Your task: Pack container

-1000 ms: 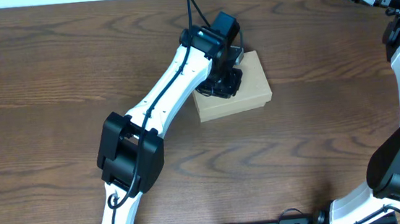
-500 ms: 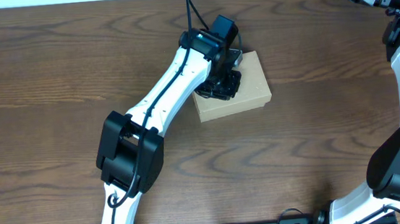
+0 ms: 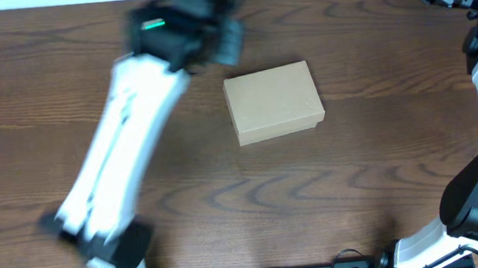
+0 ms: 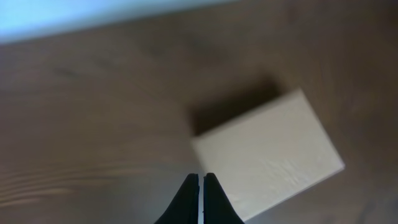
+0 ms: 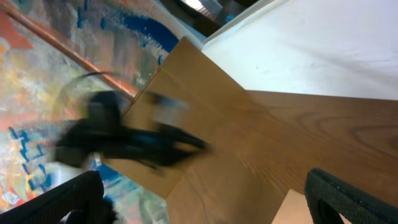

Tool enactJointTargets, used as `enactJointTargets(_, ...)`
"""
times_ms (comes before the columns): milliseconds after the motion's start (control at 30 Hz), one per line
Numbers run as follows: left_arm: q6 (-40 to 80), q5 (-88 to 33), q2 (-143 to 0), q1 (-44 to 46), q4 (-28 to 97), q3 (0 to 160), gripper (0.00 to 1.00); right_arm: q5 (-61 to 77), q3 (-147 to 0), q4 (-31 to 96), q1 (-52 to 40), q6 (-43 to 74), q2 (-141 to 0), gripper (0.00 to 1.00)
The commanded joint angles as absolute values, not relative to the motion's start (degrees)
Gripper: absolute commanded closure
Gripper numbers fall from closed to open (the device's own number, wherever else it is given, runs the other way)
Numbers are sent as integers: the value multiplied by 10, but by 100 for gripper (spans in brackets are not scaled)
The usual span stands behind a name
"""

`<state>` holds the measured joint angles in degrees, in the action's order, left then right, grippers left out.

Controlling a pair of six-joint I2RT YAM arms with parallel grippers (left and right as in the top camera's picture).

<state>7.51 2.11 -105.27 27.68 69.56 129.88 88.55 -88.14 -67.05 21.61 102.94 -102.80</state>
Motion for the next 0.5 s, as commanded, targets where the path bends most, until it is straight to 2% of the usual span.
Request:
enactJointTargets(0, 79, 131, -958, 269, 738, 1318, 94, 892, -888, -670, 229, 1022, -1025, 1)
enactJointTargets(133, 121, 229, -873, 277, 848, 1318, 94, 892, -888, -670, 233, 1022, -1025, 1)
enactJointTargets(300, 201, 270, -769, 290, 968, 1317, 94, 892, -888, -670, 233, 1022, -1025, 1)
enactJointTargets(467, 229, 248, -645, 289, 968, 1260, 94, 892, -888, -670, 233, 1021, -1025, 1)
